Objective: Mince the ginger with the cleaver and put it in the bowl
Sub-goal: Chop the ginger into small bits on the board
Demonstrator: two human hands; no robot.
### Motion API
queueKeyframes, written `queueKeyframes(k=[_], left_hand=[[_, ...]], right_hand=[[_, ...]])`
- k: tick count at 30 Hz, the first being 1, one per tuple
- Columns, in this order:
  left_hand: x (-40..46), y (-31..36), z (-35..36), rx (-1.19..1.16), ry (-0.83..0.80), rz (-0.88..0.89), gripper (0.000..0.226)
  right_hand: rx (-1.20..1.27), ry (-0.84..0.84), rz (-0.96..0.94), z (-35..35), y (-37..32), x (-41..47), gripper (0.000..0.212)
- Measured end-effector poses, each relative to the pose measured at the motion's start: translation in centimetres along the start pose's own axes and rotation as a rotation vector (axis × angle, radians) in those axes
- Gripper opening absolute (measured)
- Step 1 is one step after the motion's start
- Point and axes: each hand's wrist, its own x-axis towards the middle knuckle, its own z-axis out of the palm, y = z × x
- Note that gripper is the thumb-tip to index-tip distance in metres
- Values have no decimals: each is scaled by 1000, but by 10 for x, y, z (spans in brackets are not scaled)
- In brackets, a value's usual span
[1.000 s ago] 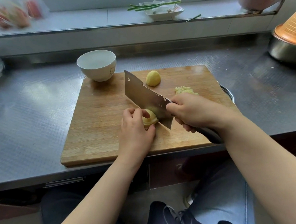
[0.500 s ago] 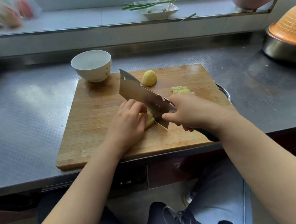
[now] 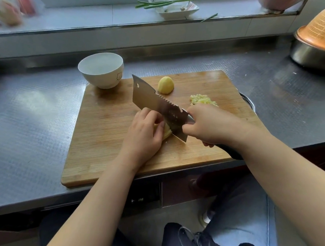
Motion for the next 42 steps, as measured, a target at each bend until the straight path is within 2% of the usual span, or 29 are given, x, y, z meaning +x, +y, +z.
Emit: queueKeyframes(k=[15,19,25,34,37,42], left_hand=[[0,0,2,-26,-9,-1,9],[0,0,2,-21,-7,-11,13],[0,-2,1,-33,4,1,11],[0,-5,4,4,18,16,11],[0,-7,4,1,33,20,9],[-3,-5,1,-22,65,38,4]], right_hand=[[33,30,-8,-15,-10,-8,11],[36,5,-9,-21,-14,-9,21],[31,-54,26,-22,-19,-6,23],[-36,-184,63,-27,-31,9,13],[-22,-166,80,-13,-28,10,10],[97,-46,130,11,-9,1,11]])
